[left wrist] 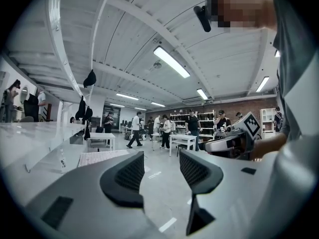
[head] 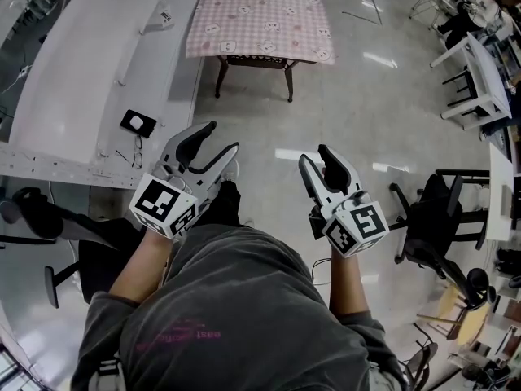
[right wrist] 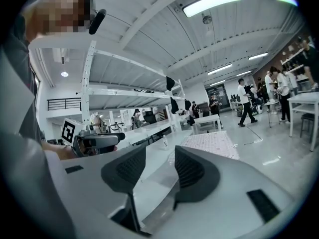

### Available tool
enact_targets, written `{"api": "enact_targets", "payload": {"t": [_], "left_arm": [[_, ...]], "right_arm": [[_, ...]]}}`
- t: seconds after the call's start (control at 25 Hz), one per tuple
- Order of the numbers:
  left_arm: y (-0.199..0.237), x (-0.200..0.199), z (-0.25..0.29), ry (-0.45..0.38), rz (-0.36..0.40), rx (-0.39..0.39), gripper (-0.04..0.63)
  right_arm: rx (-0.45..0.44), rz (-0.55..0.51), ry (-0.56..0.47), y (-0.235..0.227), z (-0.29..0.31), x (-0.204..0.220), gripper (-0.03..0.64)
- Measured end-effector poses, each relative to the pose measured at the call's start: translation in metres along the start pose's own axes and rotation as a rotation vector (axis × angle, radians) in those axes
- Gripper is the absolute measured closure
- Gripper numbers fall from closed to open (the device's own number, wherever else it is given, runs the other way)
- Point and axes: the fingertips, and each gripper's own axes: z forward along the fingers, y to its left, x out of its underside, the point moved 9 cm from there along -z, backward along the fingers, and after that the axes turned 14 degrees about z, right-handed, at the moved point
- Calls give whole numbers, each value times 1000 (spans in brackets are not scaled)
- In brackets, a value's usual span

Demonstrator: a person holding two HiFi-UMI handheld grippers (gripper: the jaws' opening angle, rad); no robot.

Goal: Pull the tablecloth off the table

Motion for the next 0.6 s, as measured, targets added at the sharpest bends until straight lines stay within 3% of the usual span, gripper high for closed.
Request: {"api": "enact_targets", "payload": {"t": [0.6], "left_arm": [[92,32,87,20,-45,39,382]], "right_arm": [[59,36,39,-56,98,-20,454]]}}
